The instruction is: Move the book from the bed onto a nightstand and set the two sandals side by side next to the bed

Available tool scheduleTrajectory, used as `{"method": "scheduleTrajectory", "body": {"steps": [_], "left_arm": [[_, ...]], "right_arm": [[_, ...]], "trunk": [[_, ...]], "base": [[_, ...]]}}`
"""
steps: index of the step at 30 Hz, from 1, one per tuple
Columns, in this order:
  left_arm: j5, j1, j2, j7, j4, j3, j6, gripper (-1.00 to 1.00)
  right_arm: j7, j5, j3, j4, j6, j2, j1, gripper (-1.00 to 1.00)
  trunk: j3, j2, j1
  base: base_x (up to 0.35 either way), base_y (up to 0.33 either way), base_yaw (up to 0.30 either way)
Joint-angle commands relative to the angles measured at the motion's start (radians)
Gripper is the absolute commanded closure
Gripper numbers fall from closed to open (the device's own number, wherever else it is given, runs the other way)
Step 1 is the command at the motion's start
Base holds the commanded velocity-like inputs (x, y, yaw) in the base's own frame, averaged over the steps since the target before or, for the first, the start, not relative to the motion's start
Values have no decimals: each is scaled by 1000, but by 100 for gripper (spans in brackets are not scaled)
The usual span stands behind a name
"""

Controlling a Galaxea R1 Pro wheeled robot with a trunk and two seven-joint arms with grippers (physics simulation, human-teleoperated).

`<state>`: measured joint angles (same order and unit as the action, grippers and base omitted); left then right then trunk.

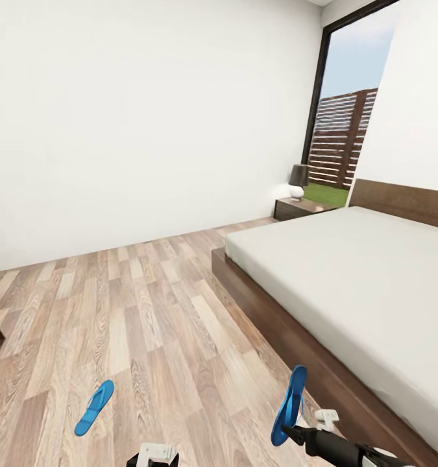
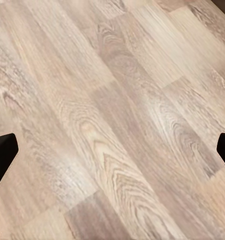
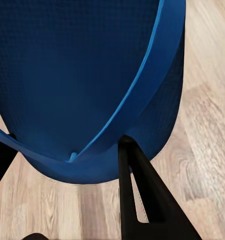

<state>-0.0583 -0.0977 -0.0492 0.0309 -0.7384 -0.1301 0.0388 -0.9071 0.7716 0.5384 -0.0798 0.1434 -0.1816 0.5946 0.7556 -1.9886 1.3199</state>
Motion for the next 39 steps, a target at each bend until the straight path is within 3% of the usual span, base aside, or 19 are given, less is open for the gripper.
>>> {"method": "scheduleTrajectory", "body": {"steps": [1, 18, 32, 39], "left_arm": [[-6, -1, 0, 3, 1, 0, 3, -100], [-6, -1, 0, 3, 1, 0, 4, -100], [-6, -1, 0, 3, 1, 0, 4, -100], [-6, -1, 0, 3, 1, 0, 4, -100]], "right_arm": [[-4, 7, 6, -3, 7, 1, 1, 100], [-4, 6, 6, -3, 7, 1, 1, 100], [-4, 5, 6, -3, 7, 1, 1, 100], [-4, 5, 6, -3, 7, 1, 1, 100]], "trunk": [[1, 0, 0], [1, 0, 0], [1, 0, 0], [1, 0, 0]], "base": [[251, -85, 17], [250, -170, 28], [43, -14, 193], [259, 0, 18]]}}
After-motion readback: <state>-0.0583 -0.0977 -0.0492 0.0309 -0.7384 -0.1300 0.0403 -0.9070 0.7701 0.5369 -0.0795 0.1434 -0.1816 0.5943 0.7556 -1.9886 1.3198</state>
